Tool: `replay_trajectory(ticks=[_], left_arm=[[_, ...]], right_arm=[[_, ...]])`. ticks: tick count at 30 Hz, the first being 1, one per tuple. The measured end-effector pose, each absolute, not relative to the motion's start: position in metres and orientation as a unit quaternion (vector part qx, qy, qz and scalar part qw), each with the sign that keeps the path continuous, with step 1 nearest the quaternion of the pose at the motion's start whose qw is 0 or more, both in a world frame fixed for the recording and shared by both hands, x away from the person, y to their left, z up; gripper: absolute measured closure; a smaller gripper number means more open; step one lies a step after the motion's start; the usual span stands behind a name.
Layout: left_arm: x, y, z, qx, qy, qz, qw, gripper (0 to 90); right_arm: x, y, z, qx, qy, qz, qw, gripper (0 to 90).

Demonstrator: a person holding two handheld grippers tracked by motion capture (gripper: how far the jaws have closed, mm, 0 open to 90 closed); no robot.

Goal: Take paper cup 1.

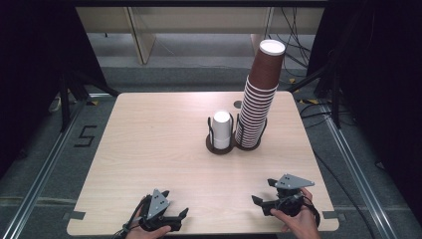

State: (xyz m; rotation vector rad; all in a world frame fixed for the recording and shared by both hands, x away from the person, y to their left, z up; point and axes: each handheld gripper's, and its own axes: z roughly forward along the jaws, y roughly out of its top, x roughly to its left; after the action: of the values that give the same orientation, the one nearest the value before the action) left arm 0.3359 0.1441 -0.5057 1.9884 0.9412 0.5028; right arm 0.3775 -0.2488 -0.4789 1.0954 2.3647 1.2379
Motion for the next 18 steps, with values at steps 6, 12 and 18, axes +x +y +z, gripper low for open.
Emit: replay_trajectory(ticks=[6, 12, 18], left_arm=[[0.336, 0.141, -0.507, 0.790, 0.383, 0.201, 0.435, 14.7], [0.336, 0.144, -0.506, 0.796, 0.377, 0.199, 0.430, 14.7], [0.336, 0.143, -0.506, 0.795, 0.380, 0.198, 0.430, 14.7]], right_arm=[[0.379, -0.247, -0.478, 0.369, 0.814, 0.427, 0.135, 16.9], [0.381, -0.243, -0.478, 0.368, 0.815, 0.428, 0.134, 17.0], [0.385, -0.239, -0.475, 0.354, 0.818, 0.433, 0.136, 17.0]])
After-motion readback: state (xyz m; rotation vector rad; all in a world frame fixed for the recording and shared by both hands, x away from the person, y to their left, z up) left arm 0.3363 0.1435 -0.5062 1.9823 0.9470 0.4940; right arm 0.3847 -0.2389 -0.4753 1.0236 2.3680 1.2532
